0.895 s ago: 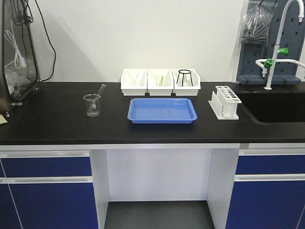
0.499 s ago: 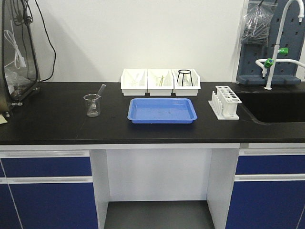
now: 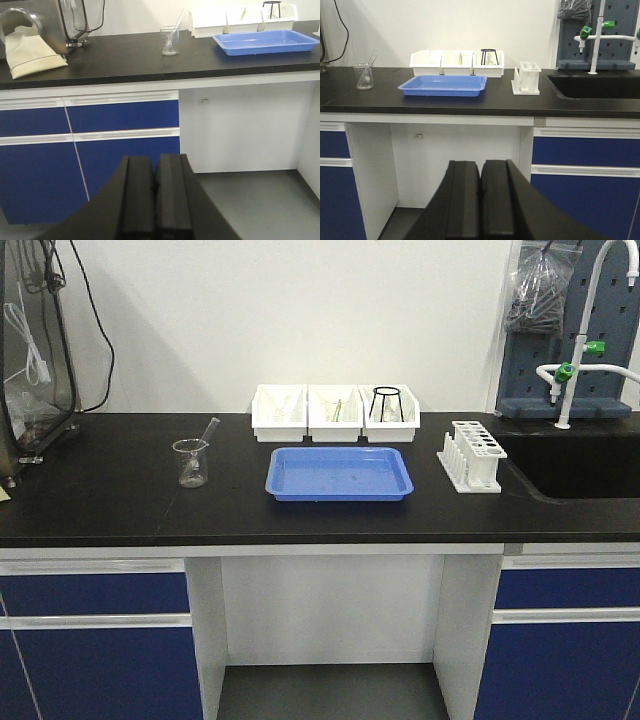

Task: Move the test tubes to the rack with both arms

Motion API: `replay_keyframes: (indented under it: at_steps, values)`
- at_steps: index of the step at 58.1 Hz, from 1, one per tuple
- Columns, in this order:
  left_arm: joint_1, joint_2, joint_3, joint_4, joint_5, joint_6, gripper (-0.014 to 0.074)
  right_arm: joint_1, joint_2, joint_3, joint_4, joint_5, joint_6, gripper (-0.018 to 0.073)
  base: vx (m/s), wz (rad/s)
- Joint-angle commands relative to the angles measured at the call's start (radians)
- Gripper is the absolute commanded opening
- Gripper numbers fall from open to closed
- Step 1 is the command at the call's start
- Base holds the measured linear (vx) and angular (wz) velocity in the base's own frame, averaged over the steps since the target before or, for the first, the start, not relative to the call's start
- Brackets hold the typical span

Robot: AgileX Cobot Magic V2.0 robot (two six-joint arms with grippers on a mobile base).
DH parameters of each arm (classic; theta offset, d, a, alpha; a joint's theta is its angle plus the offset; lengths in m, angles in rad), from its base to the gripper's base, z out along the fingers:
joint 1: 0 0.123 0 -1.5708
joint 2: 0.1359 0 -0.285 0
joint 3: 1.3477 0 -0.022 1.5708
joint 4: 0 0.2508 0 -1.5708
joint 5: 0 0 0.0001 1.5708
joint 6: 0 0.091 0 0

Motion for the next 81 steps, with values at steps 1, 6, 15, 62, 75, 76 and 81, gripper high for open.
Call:
replay_keyframes:
  at_steps: [1,6,15,62,75,76,81]
  values:
    - [0.002,-0.020,0.027,-0.009,-0.081,-0.004,-0.0020,0.000,-0.007,0.010,-0.008,-0.082,-0.004,-0.0008,0.11,-0.03]
    - [0.002,-0.020,0.027,-0.009,-0.081,-0.004,-0.0020,0.000,-0.007,0.010,-0.008,-0.082,-0.004,-0.0008,0.14,-0.02]
    - [0.002,-0.020,0.027,-0.009,-0.081,-0.004,-0.0020,0.000,-0.007,0.010,-0.008,-0.082,-0.004,-0.0008,0.22,-0.03]
    - [0.002,-0.020,0.027,-0.009,-0.081,-0.004,-0.0020,0.000,-0.007,0.010,-0.008,-0.080,-0.004,-0.0008,0.36,-0.03]
    - [0.002,-0.020,0.027,-0.009,-0.081,-0.004,-0.0020,0.000,-0.007,0.010,-0.008,-0.080,-0.004,-0.0008,0.42,0.03]
    - [0.002,-0.020,0.027,-0.009,-0.081,-0.004,-0.0020,0.000,-0.007,0.010,-0.008,-0.080,-0.004,-0.0008,0.43,0.08]
    - [0.002,-0.020,0.027,-0.009,-0.081,-0.004,-0.0020,0.000,-0.007,0.010,-0.008,-0.080,-0.004,-0.0008,0.42,0.10]
